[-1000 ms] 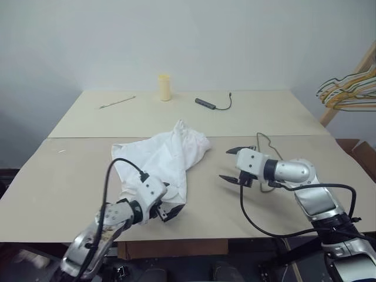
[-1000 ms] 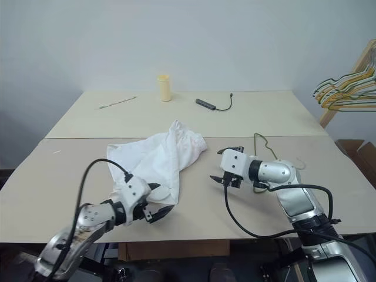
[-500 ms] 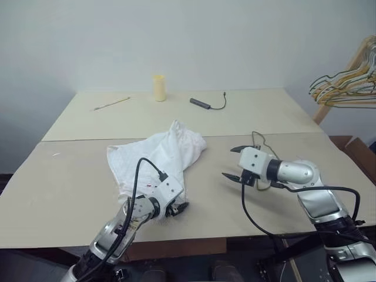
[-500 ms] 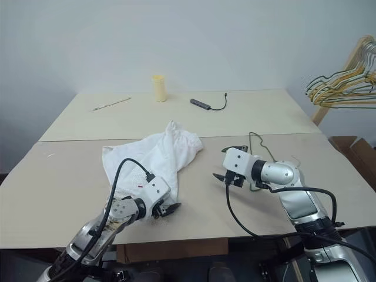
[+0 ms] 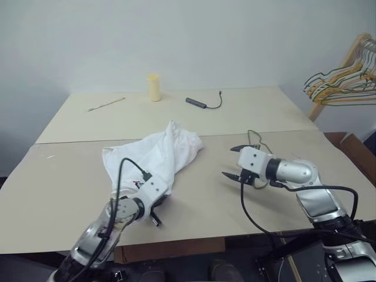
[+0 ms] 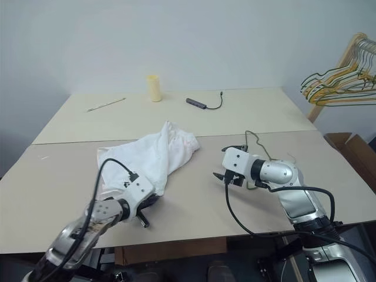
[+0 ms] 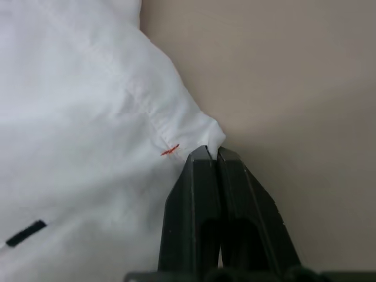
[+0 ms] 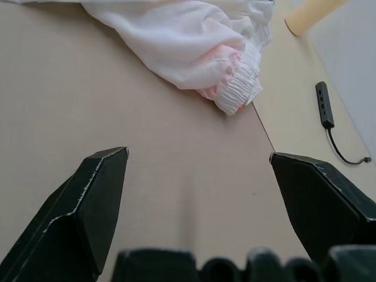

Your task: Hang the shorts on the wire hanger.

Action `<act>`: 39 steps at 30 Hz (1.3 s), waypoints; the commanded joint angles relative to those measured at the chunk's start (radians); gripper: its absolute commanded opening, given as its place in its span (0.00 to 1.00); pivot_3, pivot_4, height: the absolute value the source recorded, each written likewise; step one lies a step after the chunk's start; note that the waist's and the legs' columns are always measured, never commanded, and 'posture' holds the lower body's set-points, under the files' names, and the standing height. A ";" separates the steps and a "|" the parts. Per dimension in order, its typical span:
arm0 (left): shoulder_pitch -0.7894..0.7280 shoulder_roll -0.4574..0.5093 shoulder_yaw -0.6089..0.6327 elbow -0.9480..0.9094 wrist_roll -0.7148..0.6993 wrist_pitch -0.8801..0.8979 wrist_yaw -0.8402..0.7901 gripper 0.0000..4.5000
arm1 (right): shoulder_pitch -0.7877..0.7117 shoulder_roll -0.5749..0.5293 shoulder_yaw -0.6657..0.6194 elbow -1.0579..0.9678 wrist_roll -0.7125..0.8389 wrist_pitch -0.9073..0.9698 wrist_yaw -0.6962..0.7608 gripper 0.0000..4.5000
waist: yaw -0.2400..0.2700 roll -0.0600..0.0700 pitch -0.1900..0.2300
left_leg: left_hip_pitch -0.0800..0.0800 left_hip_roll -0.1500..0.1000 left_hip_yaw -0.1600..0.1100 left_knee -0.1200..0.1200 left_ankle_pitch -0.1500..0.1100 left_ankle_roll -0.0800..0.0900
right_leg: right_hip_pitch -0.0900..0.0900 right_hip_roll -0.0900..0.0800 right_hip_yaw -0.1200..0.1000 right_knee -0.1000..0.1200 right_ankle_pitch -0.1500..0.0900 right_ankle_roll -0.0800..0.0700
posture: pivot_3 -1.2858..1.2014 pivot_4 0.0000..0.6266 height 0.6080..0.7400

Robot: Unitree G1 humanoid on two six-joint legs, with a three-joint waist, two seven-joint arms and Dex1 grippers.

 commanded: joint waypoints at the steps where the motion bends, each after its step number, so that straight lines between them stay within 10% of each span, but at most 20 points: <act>1: 0.080 0.026 0.244 -0.142 -0.134 -0.181 -0.108 0.01 | -0.022 0.002 -0.023 -0.015 0.003 -0.013 -0.013 1.00 | 0.001 0.000 0.000 | 0.000 0.000 0.000 0.000 0.000 0.000 | 0.000 0.000 0.000 0.000 0.000 0.000 | 0.50 0.00 1.00; 10: 0.493 0.195 0.613 -0.208 -0.461 -0.355 -0.584 0.01 | -0.155 0.051 0.045 0.116 -0.077 -0.163 -0.042 1.00 | -0.002 0.000 0.002 | 0.001 0.002 0.004 0.000 0.000 0.000 | -0.001 0.000 0.001 0.001 -0.004 -0.001 | 0.51 0.00 1.00; 28: 0.473 0.271 0.434 -0.162 -0.370 -0.449 -0.583 0.01 | -0.614 0.173 0.372 0.620 -0.448 -0.976 -0.121 1.00 | -0.016 0.001 0.002 | 0.003 0.002 0.002 -0.002 0.000 -0.001 | -0.001 0.001 0.002 0.003 -0.003 -0.004 | 0.51 0.00 1.00; 39: 0.466 0.281 0.410 -0.183 -0.391 -0.425 -0.575 0.01 | -0.788 0.305 0.478 0.796 -0.643 -1.170 -0.287 1.00 | -0.035 0.002 0.002 | 0.005 0.002 -0.003 -0.003 -0.001 -0.001 | -0.002 0.000 0.004 0.006 -0.002 -0.004 | 0.50 0.00 1.00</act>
